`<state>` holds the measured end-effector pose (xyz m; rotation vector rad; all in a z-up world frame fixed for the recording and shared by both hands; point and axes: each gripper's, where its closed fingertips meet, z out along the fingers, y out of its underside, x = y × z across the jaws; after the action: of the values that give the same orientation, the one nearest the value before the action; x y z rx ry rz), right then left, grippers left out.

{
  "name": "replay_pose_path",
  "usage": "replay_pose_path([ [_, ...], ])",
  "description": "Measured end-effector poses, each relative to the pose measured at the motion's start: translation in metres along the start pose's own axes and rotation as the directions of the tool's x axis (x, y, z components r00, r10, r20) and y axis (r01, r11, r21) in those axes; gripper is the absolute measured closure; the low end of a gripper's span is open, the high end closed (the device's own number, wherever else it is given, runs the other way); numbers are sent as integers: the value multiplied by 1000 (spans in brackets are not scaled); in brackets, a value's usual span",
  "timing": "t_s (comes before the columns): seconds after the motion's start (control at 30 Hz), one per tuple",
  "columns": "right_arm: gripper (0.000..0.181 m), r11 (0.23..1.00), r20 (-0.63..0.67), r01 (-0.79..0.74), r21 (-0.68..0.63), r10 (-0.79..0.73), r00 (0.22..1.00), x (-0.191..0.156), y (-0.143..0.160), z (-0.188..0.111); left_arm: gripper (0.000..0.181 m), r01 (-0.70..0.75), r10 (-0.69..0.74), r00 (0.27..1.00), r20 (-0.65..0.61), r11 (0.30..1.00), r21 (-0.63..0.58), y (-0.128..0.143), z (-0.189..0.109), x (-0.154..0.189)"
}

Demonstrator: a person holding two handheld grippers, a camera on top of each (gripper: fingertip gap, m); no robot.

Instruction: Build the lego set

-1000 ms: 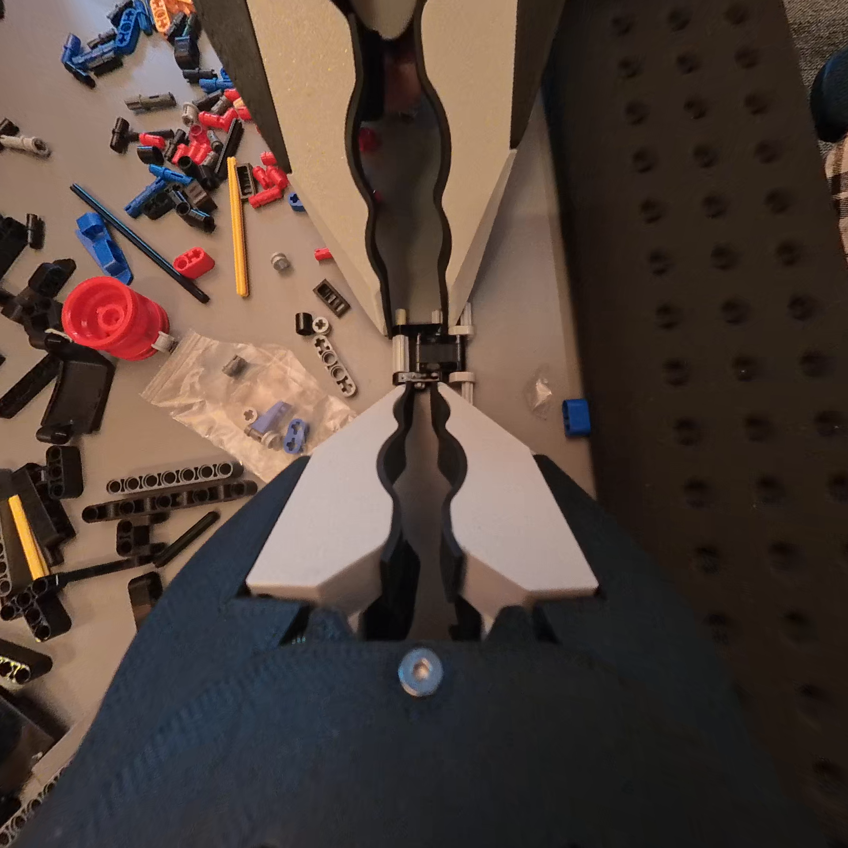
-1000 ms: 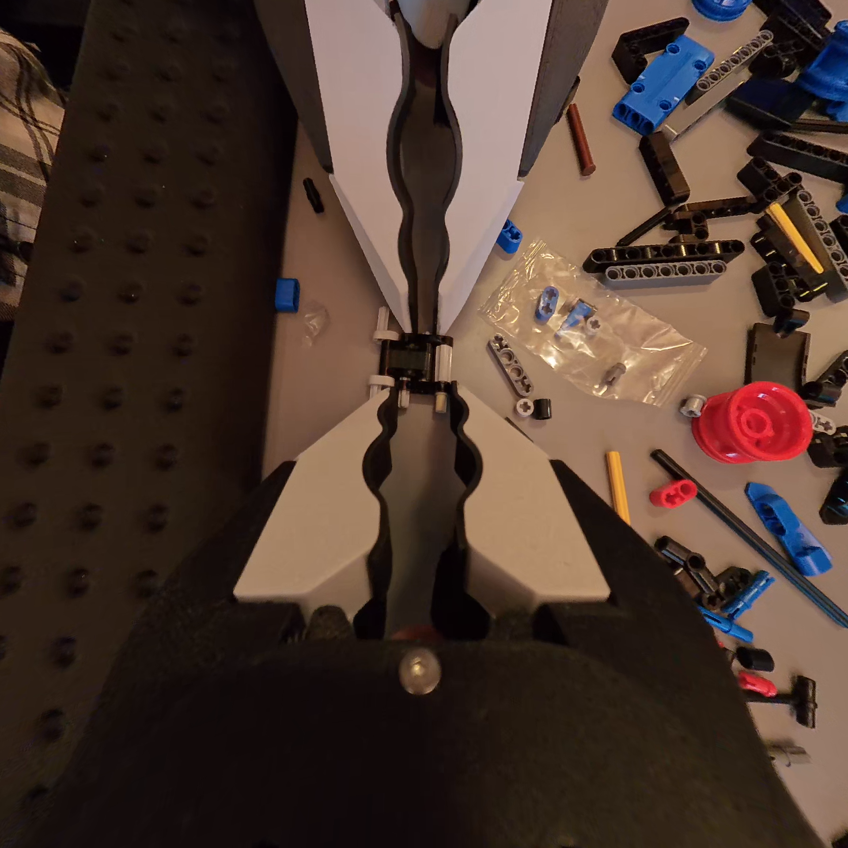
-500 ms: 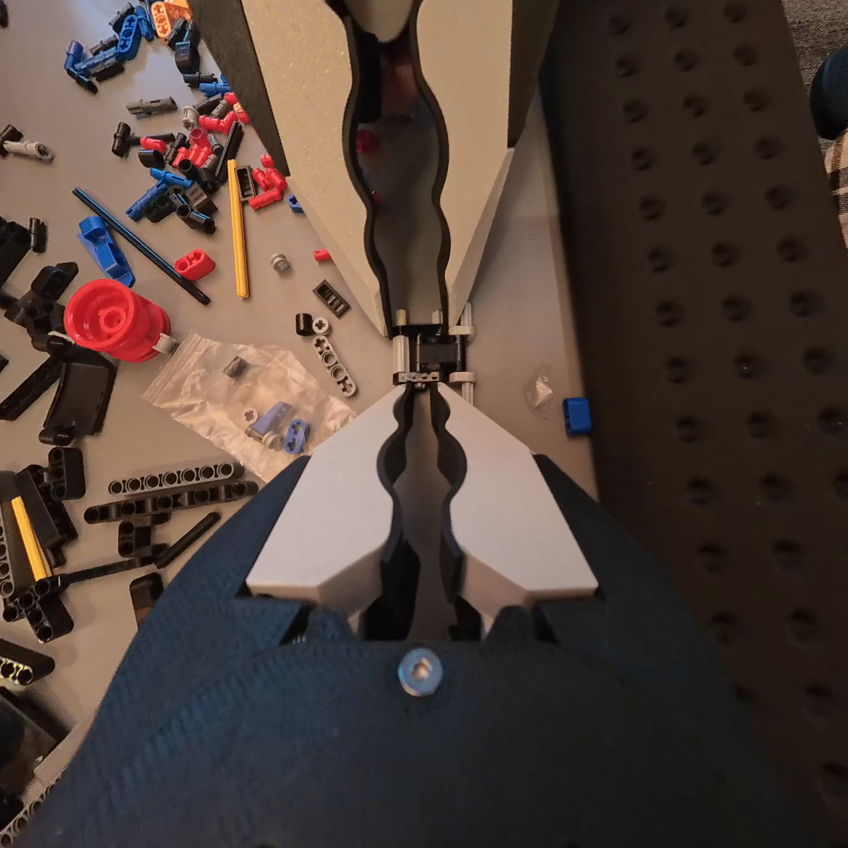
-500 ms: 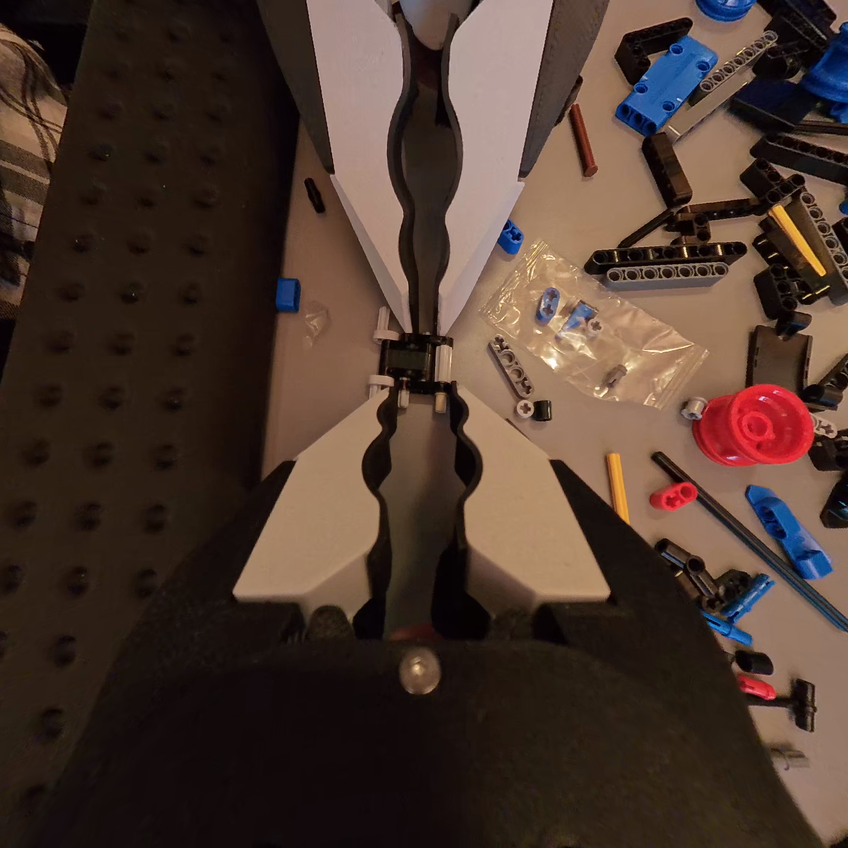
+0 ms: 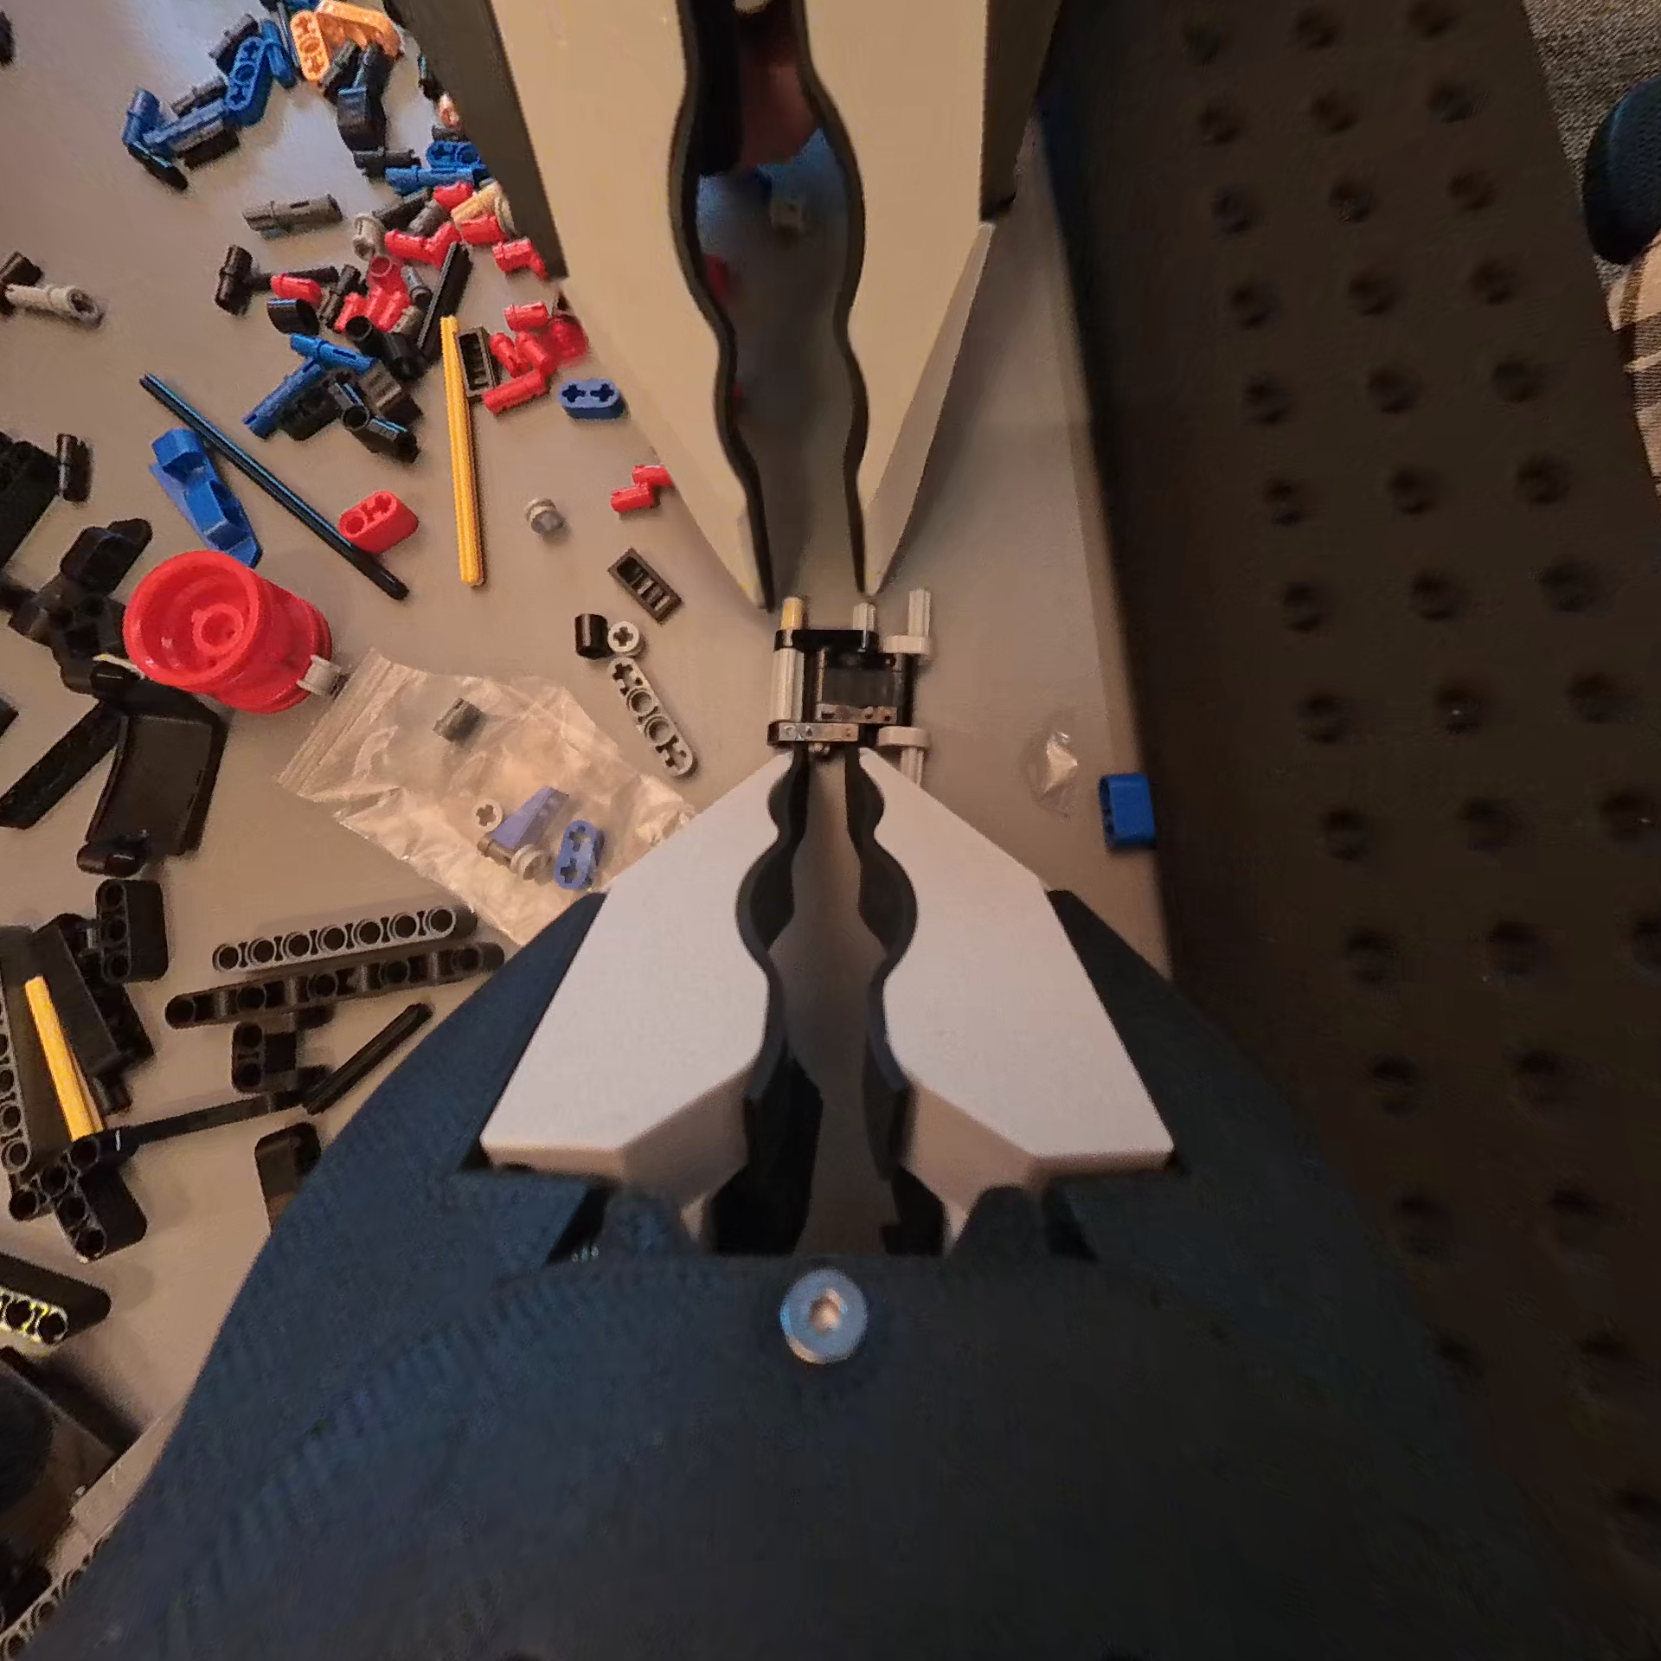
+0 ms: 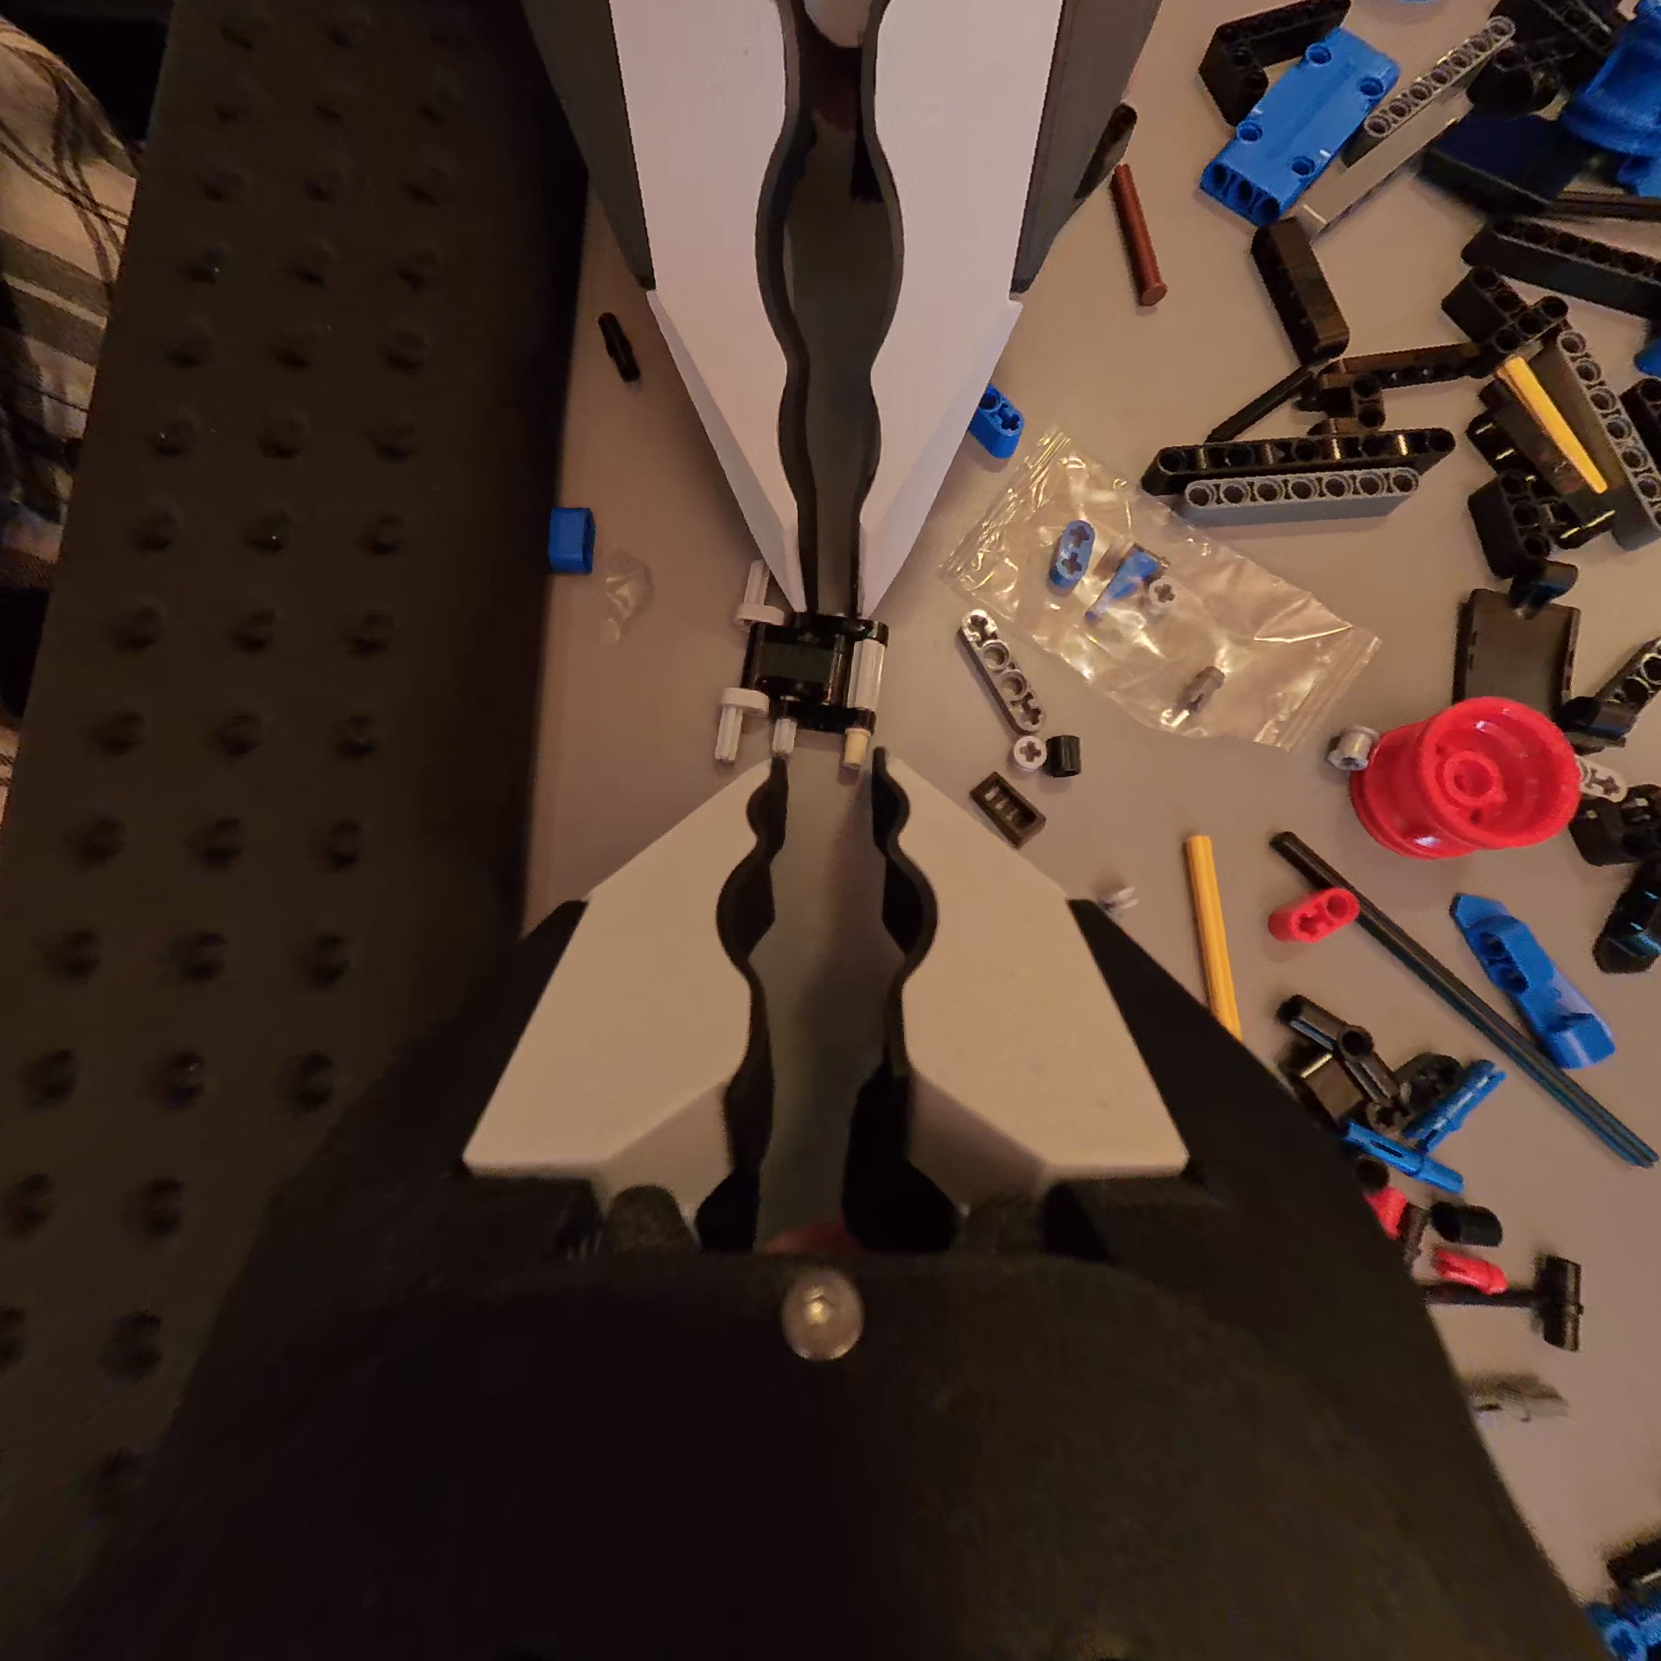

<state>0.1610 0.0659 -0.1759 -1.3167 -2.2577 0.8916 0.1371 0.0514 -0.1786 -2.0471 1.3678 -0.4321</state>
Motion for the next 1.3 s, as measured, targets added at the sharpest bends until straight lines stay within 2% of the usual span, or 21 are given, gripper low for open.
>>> replay_pose_path([
  [0.13,177,1000,-4,24,-1,-24,1000,-2,-1,2,175,-6,6,1000,2,1000,1,-1,1,1],
  [0.23,177,1000,-15,29,-6,-29,999,-3,-1,2,175,-12,12,1000,4,1000,1,-1,1,1],
  [0.47,163,1000,-13,22,3,-22,1000,-7,2,-3,175,-18,18,1000,-2,1000,2,-1,0,2],
  [0.77,170,999,-34,34,11,-34,999,-9,-2,3,175,-34,34,999,-25,999,11,-3,2,8],
  [0.93,162,1000,-24,19,17,-18,1000,-10,1,-3,178,-58,58,998,5,998,6,-4,2,6],
  [1.3,165,1000,-18,5,30,-4,1000,-12,0,2,178,-50,50,999,-3,999,15,-4,2,8],
])
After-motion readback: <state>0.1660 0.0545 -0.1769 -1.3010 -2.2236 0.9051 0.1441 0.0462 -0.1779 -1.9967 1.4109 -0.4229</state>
